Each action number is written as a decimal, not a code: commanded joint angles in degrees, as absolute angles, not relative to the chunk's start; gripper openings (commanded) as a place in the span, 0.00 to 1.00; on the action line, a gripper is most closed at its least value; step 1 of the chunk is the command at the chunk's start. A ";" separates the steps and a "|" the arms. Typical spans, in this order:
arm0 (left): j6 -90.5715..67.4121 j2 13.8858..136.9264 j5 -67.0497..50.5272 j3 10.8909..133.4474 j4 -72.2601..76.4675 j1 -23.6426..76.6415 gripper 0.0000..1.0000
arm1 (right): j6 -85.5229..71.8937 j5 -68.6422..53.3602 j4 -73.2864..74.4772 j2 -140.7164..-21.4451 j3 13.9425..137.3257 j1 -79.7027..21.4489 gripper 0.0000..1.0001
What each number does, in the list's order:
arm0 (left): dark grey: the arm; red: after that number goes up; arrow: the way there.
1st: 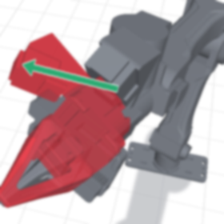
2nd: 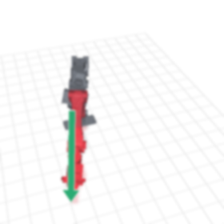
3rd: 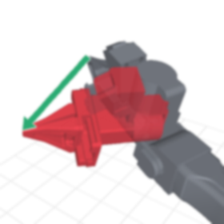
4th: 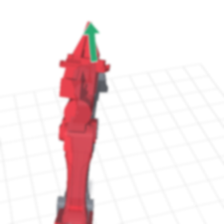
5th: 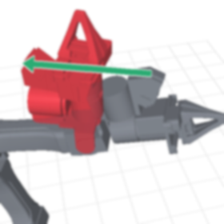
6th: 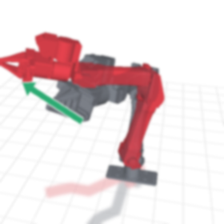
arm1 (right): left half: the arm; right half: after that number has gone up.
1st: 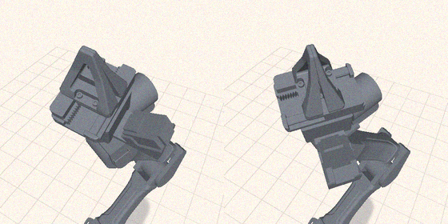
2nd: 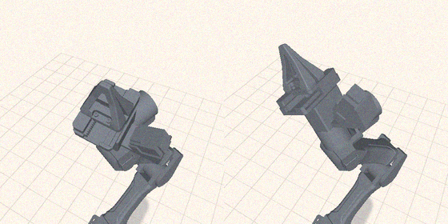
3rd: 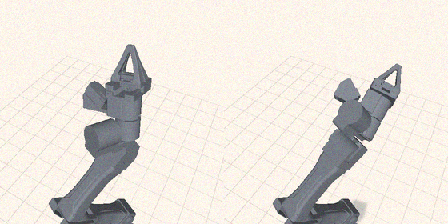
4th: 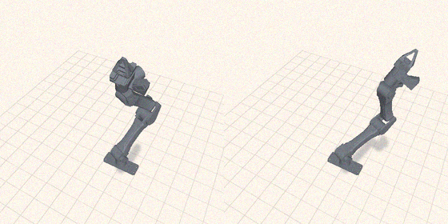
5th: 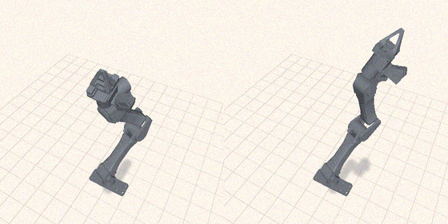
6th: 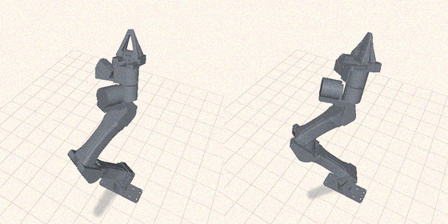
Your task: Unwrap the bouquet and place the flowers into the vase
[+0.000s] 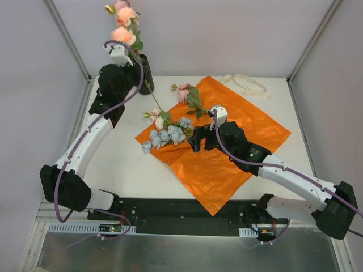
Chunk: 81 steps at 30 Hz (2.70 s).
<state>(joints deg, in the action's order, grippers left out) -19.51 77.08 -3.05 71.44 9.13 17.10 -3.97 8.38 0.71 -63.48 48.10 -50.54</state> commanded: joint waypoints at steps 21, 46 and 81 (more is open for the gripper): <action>-3.61 105.55 -2.20 113.10 19.61 5.45 0.00 | 7.29 21.53 0.62 -65.30 52.82 -47.90 0.99; -1.68 113.11 -4.22 129.55 16.88 4.22 0.00 | 4.48 19.34 0.26 -72.42 57.04 -45.88 0.99; -14.31 86.68 -14.58 89.94 -4.22 3.34 0.79 | -0.80 5.80 11.34 -92.89 68.99 -24.44 0.60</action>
<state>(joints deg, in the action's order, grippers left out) -10.39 96.82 -10.07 95.83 -2.04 3.64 -1.04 9.39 10.26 -89.86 64.79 -27.03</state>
